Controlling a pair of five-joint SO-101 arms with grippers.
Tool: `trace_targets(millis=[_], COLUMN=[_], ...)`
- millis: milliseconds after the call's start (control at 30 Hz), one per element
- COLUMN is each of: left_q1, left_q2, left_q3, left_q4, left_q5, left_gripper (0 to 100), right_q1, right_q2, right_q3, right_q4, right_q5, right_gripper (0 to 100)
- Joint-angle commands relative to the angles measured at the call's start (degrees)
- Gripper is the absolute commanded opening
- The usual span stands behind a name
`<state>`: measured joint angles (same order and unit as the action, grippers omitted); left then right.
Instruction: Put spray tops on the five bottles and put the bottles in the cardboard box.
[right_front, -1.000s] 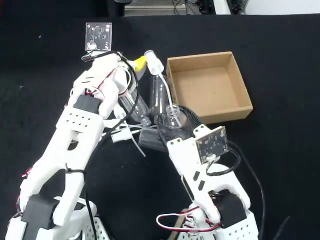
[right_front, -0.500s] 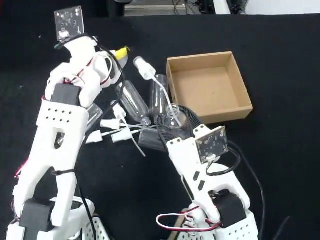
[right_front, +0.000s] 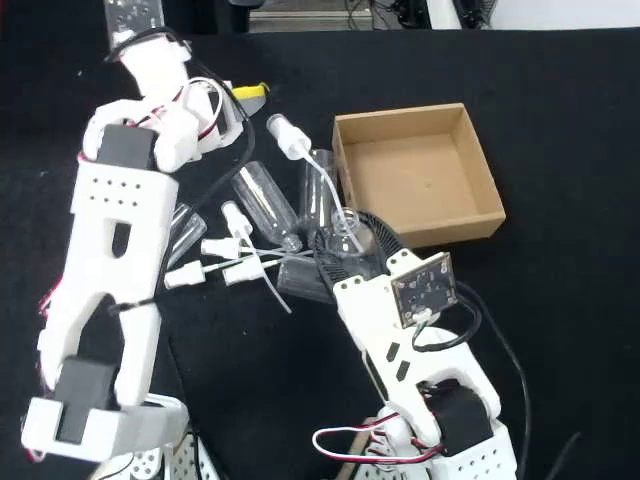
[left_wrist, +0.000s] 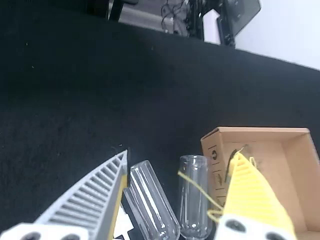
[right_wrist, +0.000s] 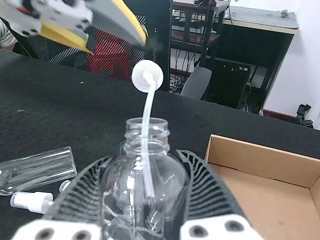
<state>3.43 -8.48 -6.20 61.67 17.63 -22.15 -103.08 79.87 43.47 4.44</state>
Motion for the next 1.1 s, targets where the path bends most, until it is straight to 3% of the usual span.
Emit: trace_targets(millis=[0,267,800,1067], left_q1=[1.5,0.8,5.1,10.6], left_q2=[2.5,7.8,7.6,3.3], left_q3=[-3.6,-3.1,-1.0,-3.2], left_q4=[-2.9,-5.5,14.9,17.5], left_q5=[1.6,6.8,5.4,4.7], left_gripper=[28,28,28,28], right_q1=[-0.4,-0.4,-0.4,-0.4], right_q2=[-5.8,-5.8,-5.8,-5.8], right_q3=[-1.2,-1.1,-1.1,-1.1], right_q4=[0.0,0.0,0.0,0.1], right_q5=[-0.3,-0.3,-0.3,-0.3], right_gripper=[1.2,1.2,1.2,1.2])
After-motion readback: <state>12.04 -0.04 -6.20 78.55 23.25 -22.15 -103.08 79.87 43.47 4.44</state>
